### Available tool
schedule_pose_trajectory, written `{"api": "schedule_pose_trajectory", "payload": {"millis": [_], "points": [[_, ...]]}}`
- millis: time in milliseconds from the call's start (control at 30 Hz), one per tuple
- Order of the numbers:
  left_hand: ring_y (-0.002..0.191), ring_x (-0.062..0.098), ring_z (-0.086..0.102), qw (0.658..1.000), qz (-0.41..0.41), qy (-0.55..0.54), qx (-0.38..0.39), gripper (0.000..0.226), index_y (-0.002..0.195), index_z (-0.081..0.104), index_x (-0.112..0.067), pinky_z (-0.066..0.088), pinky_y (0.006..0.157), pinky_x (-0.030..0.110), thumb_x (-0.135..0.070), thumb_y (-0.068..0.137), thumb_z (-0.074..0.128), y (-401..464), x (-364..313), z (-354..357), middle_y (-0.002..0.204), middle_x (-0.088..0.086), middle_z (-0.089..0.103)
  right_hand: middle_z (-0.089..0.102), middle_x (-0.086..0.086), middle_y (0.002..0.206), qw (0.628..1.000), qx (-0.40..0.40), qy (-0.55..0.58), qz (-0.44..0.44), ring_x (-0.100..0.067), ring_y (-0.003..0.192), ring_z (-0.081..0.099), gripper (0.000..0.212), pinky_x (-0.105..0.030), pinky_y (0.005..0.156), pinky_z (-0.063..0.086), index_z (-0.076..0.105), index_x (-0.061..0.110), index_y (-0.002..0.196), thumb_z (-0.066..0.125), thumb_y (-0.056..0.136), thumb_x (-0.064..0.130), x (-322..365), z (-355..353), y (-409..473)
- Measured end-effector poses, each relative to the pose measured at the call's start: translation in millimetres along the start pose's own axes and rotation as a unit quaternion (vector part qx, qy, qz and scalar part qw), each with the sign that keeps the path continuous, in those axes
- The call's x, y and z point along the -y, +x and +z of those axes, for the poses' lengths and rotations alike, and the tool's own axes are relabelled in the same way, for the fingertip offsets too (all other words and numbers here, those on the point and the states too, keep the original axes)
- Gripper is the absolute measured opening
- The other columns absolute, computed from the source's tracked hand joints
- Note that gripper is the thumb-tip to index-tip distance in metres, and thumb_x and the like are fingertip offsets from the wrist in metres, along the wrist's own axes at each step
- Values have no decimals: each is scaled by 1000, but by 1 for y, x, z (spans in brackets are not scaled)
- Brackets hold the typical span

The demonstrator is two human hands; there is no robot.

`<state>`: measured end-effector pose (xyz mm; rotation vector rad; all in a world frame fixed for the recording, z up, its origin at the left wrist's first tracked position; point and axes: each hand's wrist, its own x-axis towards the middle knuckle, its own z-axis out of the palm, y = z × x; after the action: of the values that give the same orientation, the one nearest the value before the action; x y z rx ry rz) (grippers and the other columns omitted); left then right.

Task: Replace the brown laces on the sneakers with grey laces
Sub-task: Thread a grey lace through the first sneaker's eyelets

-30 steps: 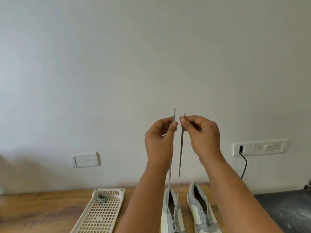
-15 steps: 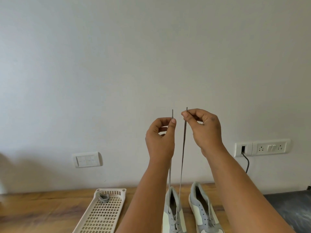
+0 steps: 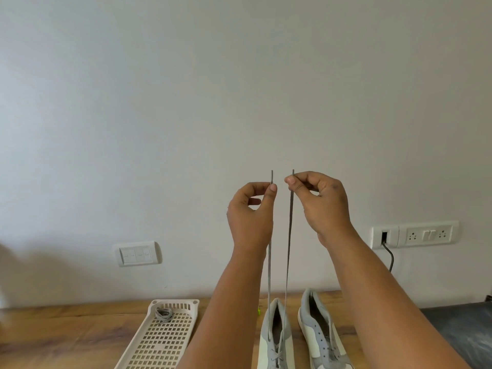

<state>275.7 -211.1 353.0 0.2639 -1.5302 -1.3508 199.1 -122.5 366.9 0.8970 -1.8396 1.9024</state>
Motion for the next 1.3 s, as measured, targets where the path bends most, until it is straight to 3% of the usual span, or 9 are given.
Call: {"api": "schedule_pose_trajectory", "payload": {"millis": [400,600,667,700,767,800,900,1000,1300], "points": [[82,0,58,999,6,11,34,6,86,72,-27,42,65,9,-31,89,72,-7,7,-9,84,-18,69,70,10,87,1000,5,15,7,-7,89,64,12,-16,77,48,73,23,92,66,92,32,-8,-2,-6],[69,0,57,971,-105,152,149,11,76,70,-19,49,67,15,-24,86,73,-46,74,-63,69,-13,65,58,3,65,982,104,-2,159,-10,58,54,21,-32,66,49,66,21,91,48,102,21,-75,-17,-58],[73,10,58,884,-200,319,277,15,71,67,-19,53,76,31,-27,83,72,-58,116,-87,70,-8,64,55,7,67,954,192,-112,200,-11,62,50,19,-32,67,46,66,23,93,49,101,23,-114,-23,-88],[80,13,58,798,-233,426,358,15,73,66,-20,52,82,35,-30,83,69,-63,136,-96,79,-3,65,56,9,73,927,250,-176,219,-10,67,51,16,-29,68,45,66,24,94,51,100,25,-130,-25,-103],[100,21,58,642,-265,564,446,19,92,70,-18,48,96,42,-34,83,65,-71,175,-105,102,1,64,58,7,89,841,374,-295,256,-9,79,54,14,-24,69,43,64,22,104,54,99,29,-159,-25,-132],[105,23,58,614,-276,584,453,25,101,71,-19,46,99,45,-36,83,64,-74,192,-106,108,1,64,60,5,98,798,422,-337,268,-10,84,55,18,-24,70,42,63,21,111,55,98,30,-171,-23,-144],[109,23,57,623,-292,580,436,38,117,65,-19,47,99,44,-42,87,62,-82,225,-100,119,1,64,59,-1,123,757,447,-376,293,-17,107,57,29,-26,84,44,59,18,123,58,96,32,-203,-12,-170],[116,22,56,666,-254,555,428,49,133,51,-22,49,96,40,-47,91,59,-91,244,-87,127,-2,59,58,-3,125,816,368,-347,279,-21,114,56,36,-33,94,46,55,17,128,57,96,35,-228,0,-179],[105,26,58,743,-252,493,375,29,120,54,-8,50,88,36,-28,99,52,-98,256,-62,115,10,62,60,-1,84,845,339,-327,255,-18,77,55,19,-29,64,39,56,15,94,56,97,34,-250,26,-191]]}}
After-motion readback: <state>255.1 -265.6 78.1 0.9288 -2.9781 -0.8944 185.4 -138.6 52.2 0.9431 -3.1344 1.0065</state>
